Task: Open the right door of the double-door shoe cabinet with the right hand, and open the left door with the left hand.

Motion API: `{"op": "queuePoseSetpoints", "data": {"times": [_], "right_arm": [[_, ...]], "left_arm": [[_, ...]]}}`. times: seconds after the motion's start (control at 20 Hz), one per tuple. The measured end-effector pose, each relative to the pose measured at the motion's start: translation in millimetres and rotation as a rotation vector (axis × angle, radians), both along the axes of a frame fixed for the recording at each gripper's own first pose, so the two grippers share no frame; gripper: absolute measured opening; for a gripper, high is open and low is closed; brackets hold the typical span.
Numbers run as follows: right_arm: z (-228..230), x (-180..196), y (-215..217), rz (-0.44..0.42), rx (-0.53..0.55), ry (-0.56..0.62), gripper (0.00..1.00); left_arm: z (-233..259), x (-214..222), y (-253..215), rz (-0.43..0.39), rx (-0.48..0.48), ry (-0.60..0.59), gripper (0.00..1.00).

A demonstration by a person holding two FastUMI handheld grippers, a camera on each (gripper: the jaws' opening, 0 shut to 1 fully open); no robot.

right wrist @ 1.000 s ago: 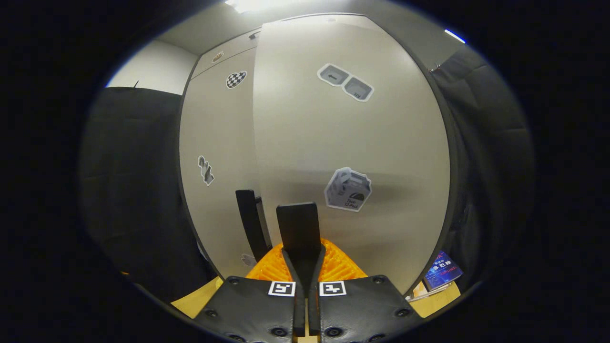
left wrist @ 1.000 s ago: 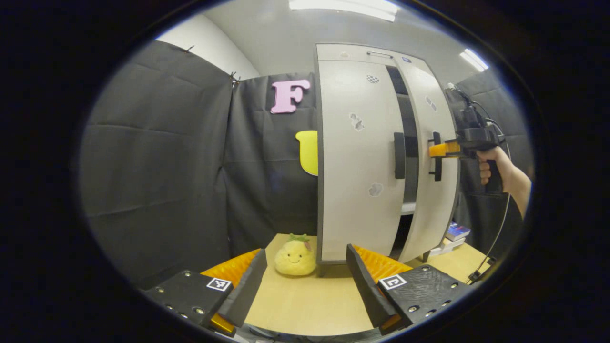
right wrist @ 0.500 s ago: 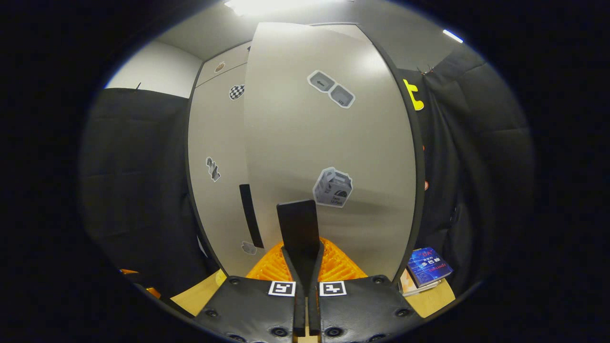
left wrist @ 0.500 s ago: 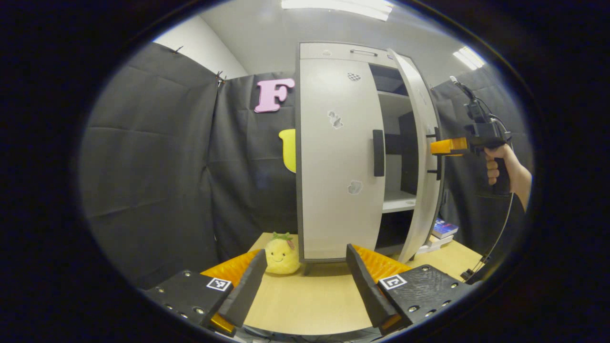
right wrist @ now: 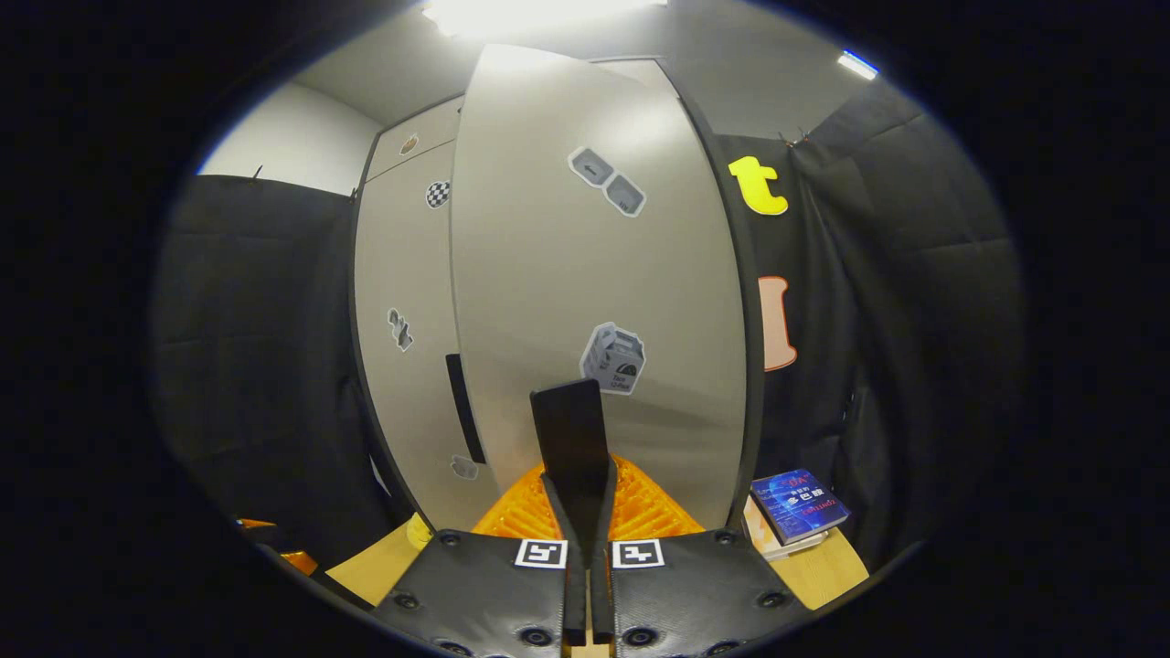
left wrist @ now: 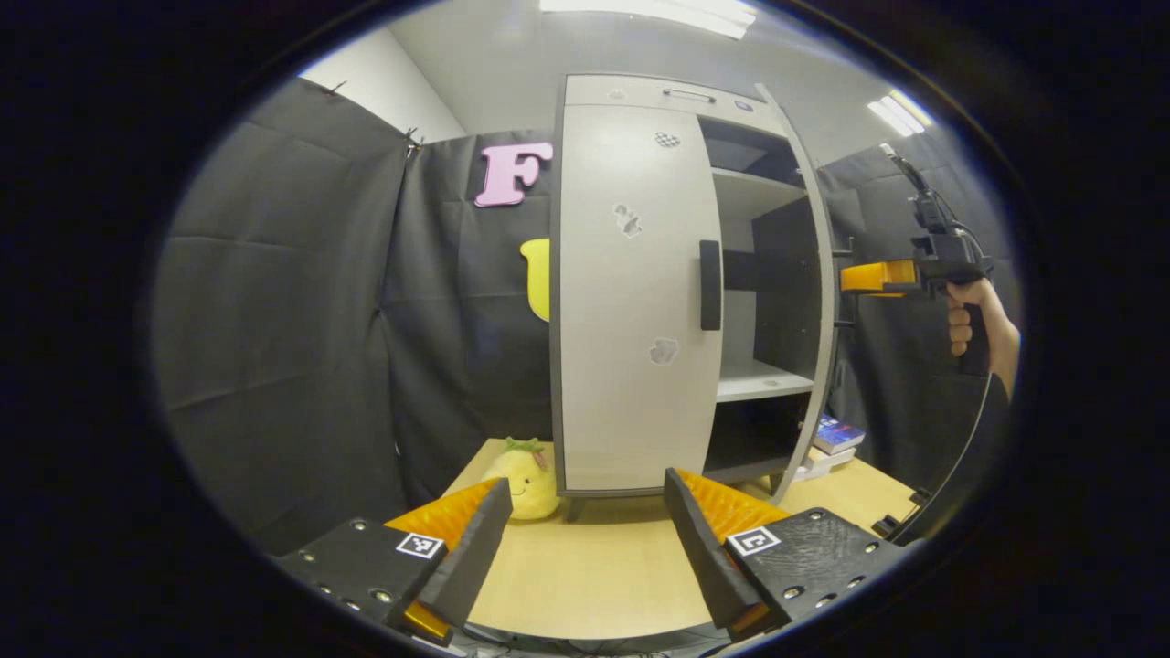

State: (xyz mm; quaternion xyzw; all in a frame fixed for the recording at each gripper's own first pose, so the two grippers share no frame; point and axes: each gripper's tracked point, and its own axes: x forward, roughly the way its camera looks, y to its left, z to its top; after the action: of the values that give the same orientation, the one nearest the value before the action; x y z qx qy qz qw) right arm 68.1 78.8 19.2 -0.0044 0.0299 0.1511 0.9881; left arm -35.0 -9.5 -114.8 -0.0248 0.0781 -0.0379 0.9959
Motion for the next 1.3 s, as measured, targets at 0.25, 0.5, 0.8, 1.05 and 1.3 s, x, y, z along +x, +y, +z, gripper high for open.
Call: {"op": "queuePoseSetpoints", "data": {"times": [0.25, 0.5, 0.8, 1.05, 1.3], "right_arm": [[2, -12, -24, -0.047, -0.001, -0.008, 0.04], [4, -21, -45, -0.102, 0.006, -0.001, 0.0], [9, -25, -81, -0.116, 0.023, -0.014, 0.03], [14, -26, -130, -0.187, -0.039, -0.048, 0.0], [19, -29, -166, -0.21, 0.062, -0.035, 0.02]], "left_arm": [[-8, 10, -11, -0.032, -0.008, 0.013, 0.96], [-15, 14, -22, -0.063, -0.035, 0.033, 0.96], [-20, 27, -38, -0.099, -0.055, 0.048, 0.96], [-20, 33, -45, -0.11, -0.068, 0.052, 0.96], [-26, 33, -45, -0.109, -0.092, 0.083, 0.96]]}}
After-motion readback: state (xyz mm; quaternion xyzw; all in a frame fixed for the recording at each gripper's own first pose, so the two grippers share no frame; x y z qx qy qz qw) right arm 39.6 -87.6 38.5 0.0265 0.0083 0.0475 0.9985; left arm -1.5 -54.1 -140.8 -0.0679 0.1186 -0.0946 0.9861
